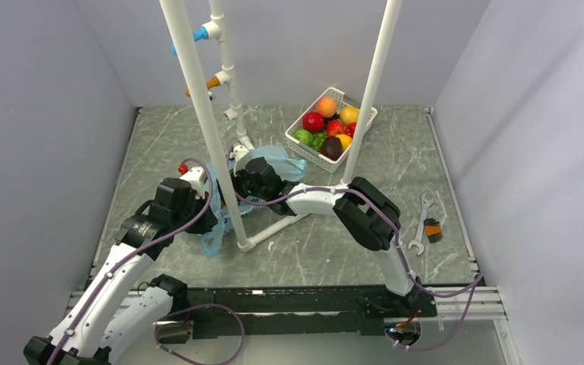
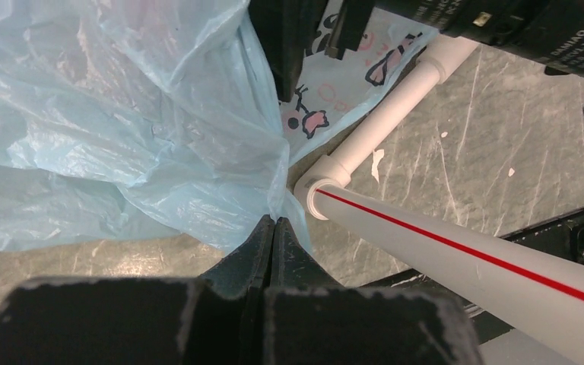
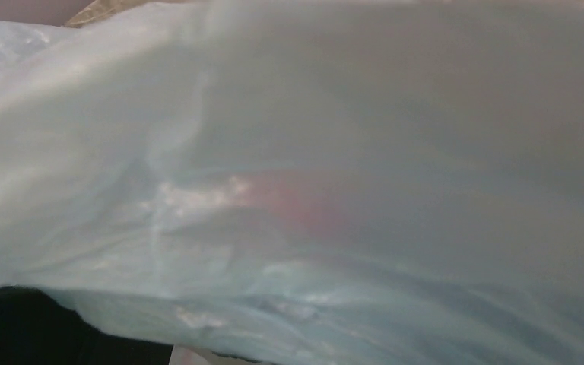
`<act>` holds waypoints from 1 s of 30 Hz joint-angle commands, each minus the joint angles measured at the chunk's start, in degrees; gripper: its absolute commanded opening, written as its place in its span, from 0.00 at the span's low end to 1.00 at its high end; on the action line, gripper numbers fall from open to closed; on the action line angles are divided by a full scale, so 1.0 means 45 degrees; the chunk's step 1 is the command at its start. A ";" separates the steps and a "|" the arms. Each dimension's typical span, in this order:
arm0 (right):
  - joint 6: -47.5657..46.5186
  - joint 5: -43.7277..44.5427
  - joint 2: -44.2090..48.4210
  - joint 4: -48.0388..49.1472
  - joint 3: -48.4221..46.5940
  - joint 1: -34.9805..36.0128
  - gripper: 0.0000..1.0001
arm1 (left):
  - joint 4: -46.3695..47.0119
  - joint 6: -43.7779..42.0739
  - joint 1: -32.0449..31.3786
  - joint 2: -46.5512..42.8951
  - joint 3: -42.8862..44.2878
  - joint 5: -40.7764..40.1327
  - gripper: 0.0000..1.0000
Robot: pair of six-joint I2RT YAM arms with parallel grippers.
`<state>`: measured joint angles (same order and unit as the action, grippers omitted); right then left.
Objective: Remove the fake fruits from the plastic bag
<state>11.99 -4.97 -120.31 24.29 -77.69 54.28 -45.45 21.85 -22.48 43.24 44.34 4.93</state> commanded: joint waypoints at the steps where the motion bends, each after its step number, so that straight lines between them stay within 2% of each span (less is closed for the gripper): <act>1: -0.0653 0.0122 -0.0439 -0.0006 -0.0908 0.0158 0.86 | 0.0441 -0.0157 -0.0035 -0.0165 0.0030 0.0175 0.00; 12: -0.0035 -0.0048 -0.1393 -0.0882 -0.1688 0.0224 0.76 | 0.0436 -0.0129 -0.0042 -0.0171 0.0011 0.0150 0.00; 19: 0.0166 -0.0393 -0.1509 -0.1114 -0.2014 0.0228 0.59 | 0.0427 -0.0109 -0.0038 -0.0205 0.0010 0.0077 0.00; 26: 0.0046 -0.0239 -0.0418 -0.1067 -0.1294 0.0220 0.41 | 0.0375 -0.0037 -0.0032 -0.0341 0.0001 -0.0121 0.00; 30: 0.0031 -0.0088 0.0209 -0.0813 -0.0944 0.0237 0.39 | 0.0397 -0.0011 -0.0043 -0.0409 -0.0028 -0.0170 0.00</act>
<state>12.23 -6.00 -125.54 18.81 -82.78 54.96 -44.95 21.89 -22.48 42.39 44.25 4.67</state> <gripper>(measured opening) 0.392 0.010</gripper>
